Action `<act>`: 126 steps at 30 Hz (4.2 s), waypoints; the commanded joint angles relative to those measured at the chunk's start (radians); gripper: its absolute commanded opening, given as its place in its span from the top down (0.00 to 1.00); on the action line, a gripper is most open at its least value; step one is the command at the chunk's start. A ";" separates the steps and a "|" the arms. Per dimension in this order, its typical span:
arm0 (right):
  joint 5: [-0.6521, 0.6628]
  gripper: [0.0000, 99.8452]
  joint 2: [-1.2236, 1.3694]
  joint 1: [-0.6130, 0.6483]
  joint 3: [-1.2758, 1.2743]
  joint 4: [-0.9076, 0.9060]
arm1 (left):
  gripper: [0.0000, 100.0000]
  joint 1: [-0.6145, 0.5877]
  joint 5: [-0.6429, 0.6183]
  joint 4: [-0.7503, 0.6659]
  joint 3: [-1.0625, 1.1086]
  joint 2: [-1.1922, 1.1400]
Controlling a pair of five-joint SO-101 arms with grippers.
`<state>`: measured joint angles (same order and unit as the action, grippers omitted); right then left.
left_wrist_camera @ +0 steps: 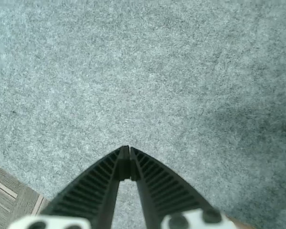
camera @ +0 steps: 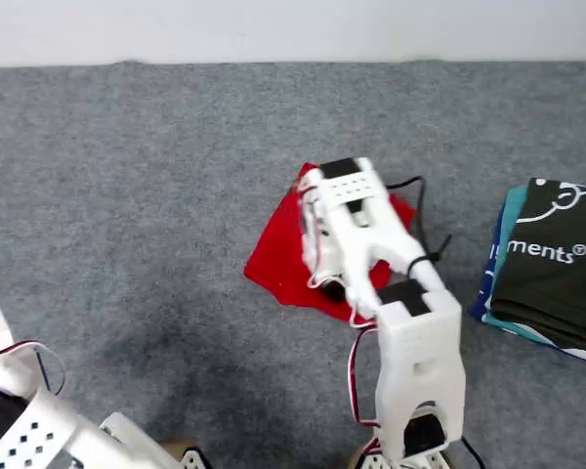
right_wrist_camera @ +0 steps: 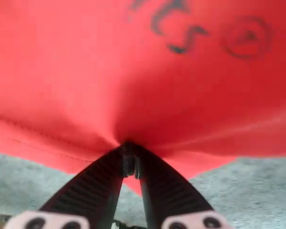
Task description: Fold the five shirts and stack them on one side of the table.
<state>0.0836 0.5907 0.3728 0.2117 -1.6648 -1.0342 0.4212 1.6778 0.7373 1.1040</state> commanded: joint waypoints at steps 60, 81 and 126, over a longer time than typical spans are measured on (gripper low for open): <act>-0.267 0.99 0.182 -0.274 0.446 -0.024 | 0.99 0.005 0.146 -0.026 -0.035 0.011; 0.221 0.99 -0.616 -0.584 0.319 -0.130 | 0.99 0.000 0.250 -0.020 -0.120 0.011; 0.462 1.00 -0.452 -0.911 0.365 -0.008 | 0.99 0.008 0.252 -0.026 -0.065 0.011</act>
<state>0.5562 0.1811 -0.5923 0.5570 -1.6310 -1.0342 0.6651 1.6778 0.6713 1.1040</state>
